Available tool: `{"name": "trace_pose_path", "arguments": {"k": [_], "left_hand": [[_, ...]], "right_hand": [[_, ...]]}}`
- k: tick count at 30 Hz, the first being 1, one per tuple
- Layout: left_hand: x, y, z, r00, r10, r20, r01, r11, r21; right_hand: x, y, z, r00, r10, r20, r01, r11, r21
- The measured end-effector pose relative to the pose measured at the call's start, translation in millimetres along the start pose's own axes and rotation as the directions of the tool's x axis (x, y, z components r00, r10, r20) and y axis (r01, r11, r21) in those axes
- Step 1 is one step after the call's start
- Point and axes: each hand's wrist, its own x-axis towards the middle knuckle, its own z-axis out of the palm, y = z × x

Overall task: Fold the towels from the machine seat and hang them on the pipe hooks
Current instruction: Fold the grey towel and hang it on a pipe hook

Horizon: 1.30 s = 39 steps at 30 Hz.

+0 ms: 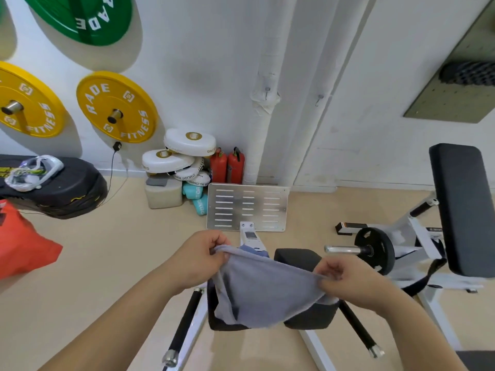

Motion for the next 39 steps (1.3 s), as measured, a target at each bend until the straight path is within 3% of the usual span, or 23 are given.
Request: {"name": "trace_pose_path", "arguments": {"k": [4, 6, 8, 11, 14, 20, 24, 29, 34, 39], "left_hand": [[31.9, 59.4, -3.3, 0.973, 0.083, -0.217, -0.090, 0.996, -0.021], [36.9, 96.9, -14.6, 0.901, 0.154, -0.406, -0.193, 0.980, -0.057], [30.0, 131.7, -27.9, 0.785, 0.226, -0.576, -0.300, 0.953, -0.034], [11.8, 161.7, -42.9, 0.619, 0.291, -0.730, -0.395, 0.918, 0.031], [-10.7, 164.5, -40.2, 0.580, 0.285, -0.763, -0.412, 0.911, 0.027], [-54.6, 125.9, 1.0, 0.656, 0.186, -0.731, -0.339, 0.939, -0.065], [-84.2, 81.6, 34.2, 0.743, 0.082, -0.664, -0.222, 0.966, -0.129], [-116.5, 14.9, 76.0, 0.906, -0.033, -0.423, -0.032, 0.989, -0.146], [-138.9, -31.5, 93.3, 0.944, -0.040, -0.328, 0.045, 0.999, 0.007], [-159.2, -48.3, 102.6, 0.950, -0.087, -0.299, 0.092, 0.996, 0.004]], "right_hand": [[30.0, 8.1, -64.6, 0.932, -0.152, -0.330, 0.143, 0.988, -0.052], [31.6, -9.7, -94.2, 0.826, -0.250, -0.505, 0.295, 0.955, 0.009], [20.8, -32.0, -117.9, 0.720, -0.273, -0.638, 0.459, 0.877, 0.144], [-1.5, -57.7, -135.8, 0.609, -0.285, -0.740, 0.643, 0.723, 0.251], [-22.9, -61.7, -135.8, 0.533, -0.325, -0.781, 0.696, 0.693, 0.187], [-48.2, -22.1, -92.8, 0.619, -0.342, -0.707, 0.639, 0.743, 0.200], [-52.7, 27.8, -49.4, 0.759, -0.343, -0.554, 0.528, 0.822, 0.213], [-54.3, 89.2, 7.1, 0.932, -0.265, -0.249, 0.322, 0.919, 0.226], [-57.9, 115.9, 38.8, 0.967, -0.244, -0.075, 0.253, 0.951, 0.178], [-62.4, 130.2, 52.1, 0.952, -0.305, -0.022, 0.301, 0.923, 0.241]]}}
